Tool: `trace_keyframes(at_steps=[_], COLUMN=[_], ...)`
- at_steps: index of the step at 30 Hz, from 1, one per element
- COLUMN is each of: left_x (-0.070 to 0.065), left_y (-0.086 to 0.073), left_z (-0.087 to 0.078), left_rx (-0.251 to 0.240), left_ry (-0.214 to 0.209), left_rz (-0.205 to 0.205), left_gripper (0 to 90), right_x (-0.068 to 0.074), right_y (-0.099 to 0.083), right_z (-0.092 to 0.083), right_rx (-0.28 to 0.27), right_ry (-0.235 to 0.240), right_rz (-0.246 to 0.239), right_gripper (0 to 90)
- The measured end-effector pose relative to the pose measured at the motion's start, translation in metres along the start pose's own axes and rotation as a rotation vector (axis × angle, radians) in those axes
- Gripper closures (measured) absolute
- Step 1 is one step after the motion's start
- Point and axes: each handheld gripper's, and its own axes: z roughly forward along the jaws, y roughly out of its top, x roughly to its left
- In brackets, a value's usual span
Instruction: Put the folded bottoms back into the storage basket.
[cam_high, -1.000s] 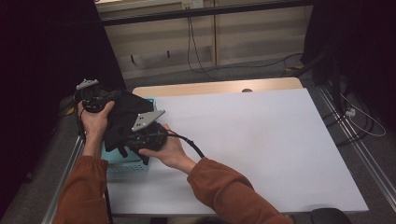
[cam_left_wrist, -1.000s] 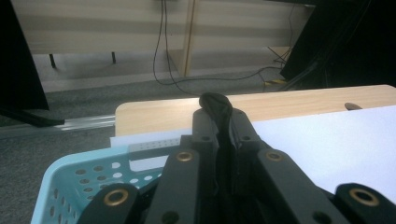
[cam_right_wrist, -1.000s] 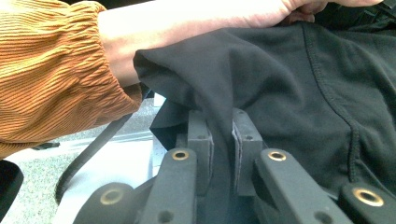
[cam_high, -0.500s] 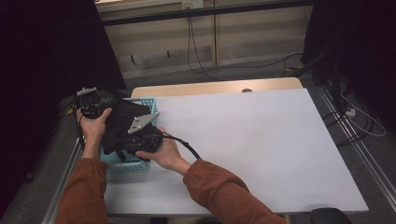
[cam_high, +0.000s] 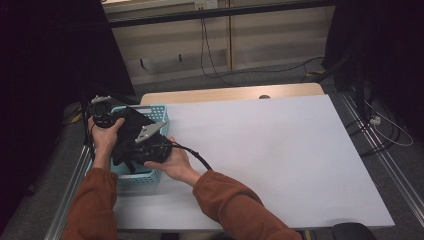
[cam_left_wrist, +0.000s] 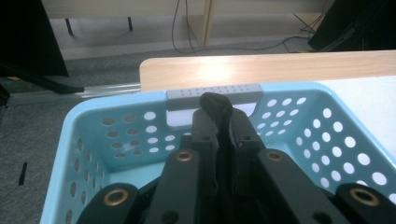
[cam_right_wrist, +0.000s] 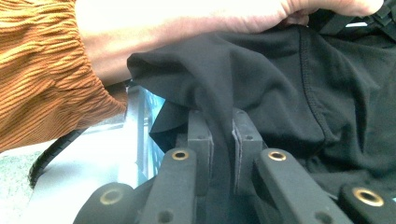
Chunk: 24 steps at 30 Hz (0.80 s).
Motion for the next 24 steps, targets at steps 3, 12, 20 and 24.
trace_keyframes(at_steps=[3,12,20,24], left_x=[0.0,0.003,0.009,0.012], left_y=[-0.001,-0.008,-0.014,-0.016], left_z=[0.002,0.006,0.006,0.008], left_rx=[0.001,0.018,0.029,0.033], left_ry=[-0.004,-0.006,0.0,0.004], left_rz=[0.006,0.006,0.0,-0.004], left_gripper=[83.6,83.6,83.4,83.3], right_x=[-0.001,-0.001,0.0,-0.002], right_y=[-0.001,-0.007,-0.009,-0.01], right_z=[0.002,0.007,0.012,0.015], right_rx=[0.003,0.023,0.039,0.054], right_ry=[0.001,0.004,0.005,0.003], right_rz=[0.003,0.005,-0.002,-0.01], right_gripper=[81.5,81.4,81.2,81.1])
